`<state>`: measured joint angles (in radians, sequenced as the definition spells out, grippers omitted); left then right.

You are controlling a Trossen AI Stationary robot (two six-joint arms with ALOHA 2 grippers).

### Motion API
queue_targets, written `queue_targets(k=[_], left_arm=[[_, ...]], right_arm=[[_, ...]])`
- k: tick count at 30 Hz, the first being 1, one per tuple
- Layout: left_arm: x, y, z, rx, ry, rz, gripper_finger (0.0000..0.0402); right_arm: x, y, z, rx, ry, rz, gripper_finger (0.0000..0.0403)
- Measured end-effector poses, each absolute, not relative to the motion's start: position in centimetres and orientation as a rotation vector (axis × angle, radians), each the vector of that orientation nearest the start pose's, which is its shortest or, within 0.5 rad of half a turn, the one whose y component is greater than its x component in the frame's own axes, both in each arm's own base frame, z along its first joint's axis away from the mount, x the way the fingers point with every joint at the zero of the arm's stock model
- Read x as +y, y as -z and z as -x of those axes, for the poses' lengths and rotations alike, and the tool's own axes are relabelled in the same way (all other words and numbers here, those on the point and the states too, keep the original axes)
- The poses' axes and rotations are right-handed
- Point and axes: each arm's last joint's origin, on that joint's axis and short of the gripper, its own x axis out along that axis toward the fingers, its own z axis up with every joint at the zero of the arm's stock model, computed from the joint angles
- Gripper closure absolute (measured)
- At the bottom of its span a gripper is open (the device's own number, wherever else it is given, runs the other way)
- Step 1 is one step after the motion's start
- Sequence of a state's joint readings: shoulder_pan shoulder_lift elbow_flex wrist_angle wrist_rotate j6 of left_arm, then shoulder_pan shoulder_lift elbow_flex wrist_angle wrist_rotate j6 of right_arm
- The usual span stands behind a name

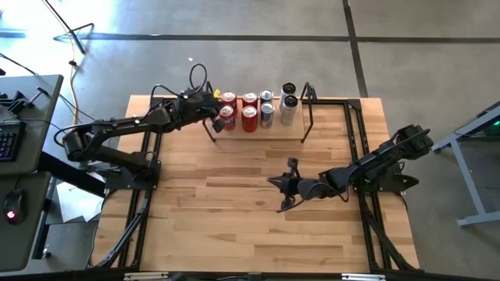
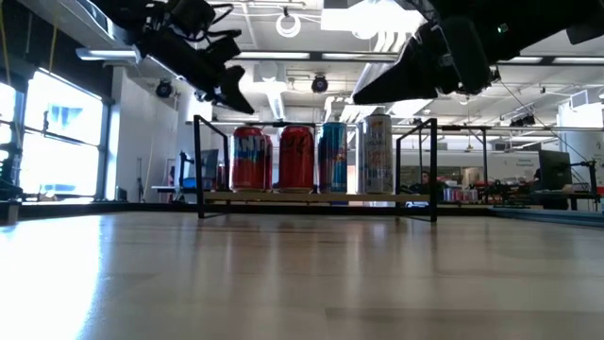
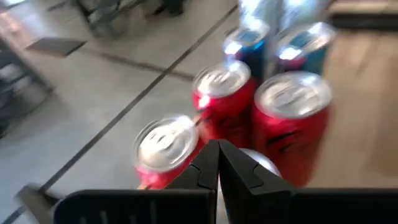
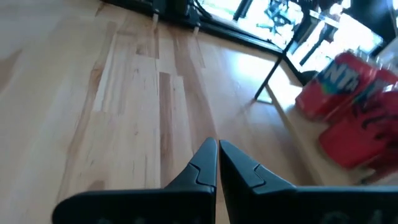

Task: Place canned beverage on shelf
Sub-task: Return to Home Position

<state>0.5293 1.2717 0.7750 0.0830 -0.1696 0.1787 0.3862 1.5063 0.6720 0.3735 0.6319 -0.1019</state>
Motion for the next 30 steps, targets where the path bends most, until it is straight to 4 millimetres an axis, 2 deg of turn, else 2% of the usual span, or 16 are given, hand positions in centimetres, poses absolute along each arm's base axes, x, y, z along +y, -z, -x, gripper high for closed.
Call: queue_targets(k=[4, 11, 17, 23, 30], left_arm=[[13.7, -25.7, -23.0, 0.394, -0.577, -0.083, 0.0401], [11.9, -24.2, -21.5, 0.333, -0.547, -0.103, 0.0401], [9.7, -23.5, -20.3, 0.293, -0.486, -0.145, 0.0401], [7.5, -22.5, -18.9, 0.251, -0.389, -0.154, 0.0401], [5.8, -21.2, -17.6, 0.181, -0.324, -0.163, 0.0401]], right_arm=[[9.0, -18.6, -28.1, 0.417, 0.202, 0.369, 0.0402], [6.4, -18.5, -28.9, 0.445, 0.156, 0.351, 0.0403], [5.1, -18.7, -29.1, 0.453, 0.152, 0.378, 0.0403], [4.7, -20.4, -28.1, 0.438, 0.104, 0.388, 0.0403], [4.3, -22.5, -25.9, 0.413, 0.104, 0.385, 0.0403]])
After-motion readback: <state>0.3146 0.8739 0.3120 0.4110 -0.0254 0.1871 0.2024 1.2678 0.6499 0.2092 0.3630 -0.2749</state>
